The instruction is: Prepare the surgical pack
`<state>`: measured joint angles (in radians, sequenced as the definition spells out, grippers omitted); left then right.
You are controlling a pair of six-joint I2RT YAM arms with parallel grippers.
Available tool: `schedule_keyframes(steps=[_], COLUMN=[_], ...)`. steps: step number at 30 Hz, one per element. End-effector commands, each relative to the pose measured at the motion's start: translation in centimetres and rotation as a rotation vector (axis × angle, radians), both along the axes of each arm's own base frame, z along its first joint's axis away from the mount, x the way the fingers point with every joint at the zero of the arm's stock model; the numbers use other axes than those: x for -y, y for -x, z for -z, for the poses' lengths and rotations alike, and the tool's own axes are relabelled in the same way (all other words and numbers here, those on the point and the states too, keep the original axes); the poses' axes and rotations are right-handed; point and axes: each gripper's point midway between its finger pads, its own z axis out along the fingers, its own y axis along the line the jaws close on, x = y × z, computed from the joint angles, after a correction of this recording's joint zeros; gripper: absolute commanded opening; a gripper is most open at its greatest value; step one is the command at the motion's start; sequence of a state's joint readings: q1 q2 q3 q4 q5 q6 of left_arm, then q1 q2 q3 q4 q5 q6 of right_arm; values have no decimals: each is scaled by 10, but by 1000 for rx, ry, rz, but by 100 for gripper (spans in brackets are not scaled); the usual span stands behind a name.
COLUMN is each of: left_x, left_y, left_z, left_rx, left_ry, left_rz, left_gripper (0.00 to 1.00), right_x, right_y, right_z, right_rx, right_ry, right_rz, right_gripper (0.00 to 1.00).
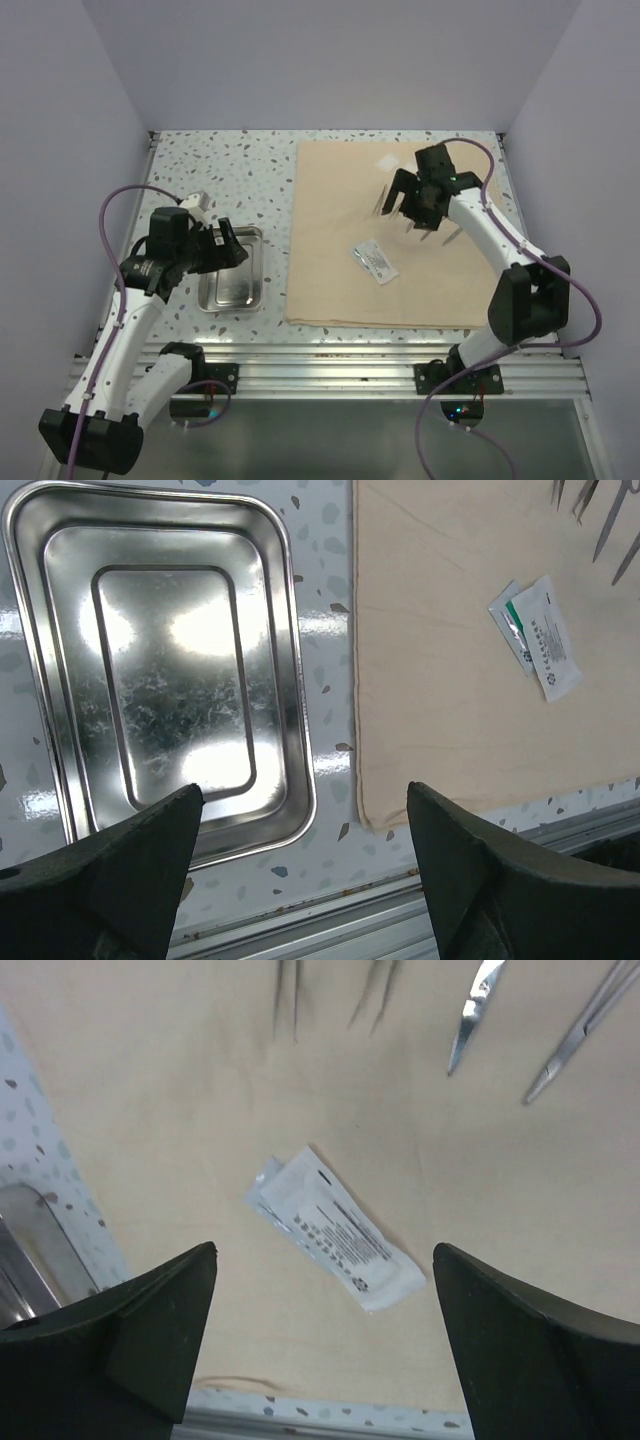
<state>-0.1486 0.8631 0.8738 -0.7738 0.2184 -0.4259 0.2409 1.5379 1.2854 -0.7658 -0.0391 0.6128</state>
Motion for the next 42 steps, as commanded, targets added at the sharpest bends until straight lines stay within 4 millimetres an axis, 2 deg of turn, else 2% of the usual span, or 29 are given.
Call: schedule_keyframes(steps=[1, 2, 3, 4, 5, 6, 7, 8, 10, 13, 14, 16, 17, 21, 25, 33, 40, 42], left_x=[-2, -3, -4, -4, -4, -5, -4, -3, -2, -2, -2, -3, -3, -3, -4, -1, 1, 1], left_y=[2, 2, 2, 2, 3, 2, 2, 1, -1, -4, -5, -6, -7, -9, -12, -19, -22, -22], left_z=[4, 6, 8, 9, 10, 10, 10, 9, 10, 8, 6, 8, 7, 11, 10, 8, 7, 7], left_rx=[-3, -8, -12, -15, -18, -19, -18, -15, -22, -24, -20, -29, -31, -47, -48, -41, -40, -41], left_ry=[-28, -34, -39, -45, -45, -46, -43, -42, -38, -45, -48, -54, -54, -57, -65, -55, -57, -56], left_rz=[11, 7, 5, 6, 6, 5, 6, 9, 14, 18, 17, 16, 17, 17, 10, 22, 33, 36], left_gripper=[86, 86, 86, 86, 86, 86, 86, 86, 86, 85, 85, 85, 85, 85, 85, 83, 81, 81], right_x=[-12, -21, -26, -27, -32, -32, -33, -33, -32, -32, -32, -34, -34, -33, -31, -23, -16, -18], right_y=[-65, -79, -89, -97, -110, -114, -120, -130, -137, -153, -156, -166, -169, -177, -177, -176, -174, -174], right_z=[-22, -29, -13, -8, -17, -13, 7, 2, 20, 16, 29, 27, 39, 51, 62, 76, 98, 100], right_rx=[177, 203, 179, 178, 208, 200, 162, 180, 151, 179, 161, 169, 147, 135, 112, 85, 49, 48], right_ry=[74, 72, 87, 109, 119, 140, 170, 182, 216, 249, 274, 284, 305, 335, 356, 383, 363, 356], right_rz=[87, 85, 82, 89, 87, 92, 94, 105, 105, 107, 92, 81, 74, 68, 60, 52, 46, 43], right_gripper=[90, 88, 86, 81, 79, 75, 74, 73, 69, 67, 65, 61, 60, 58, 50, 50, 50, 47])
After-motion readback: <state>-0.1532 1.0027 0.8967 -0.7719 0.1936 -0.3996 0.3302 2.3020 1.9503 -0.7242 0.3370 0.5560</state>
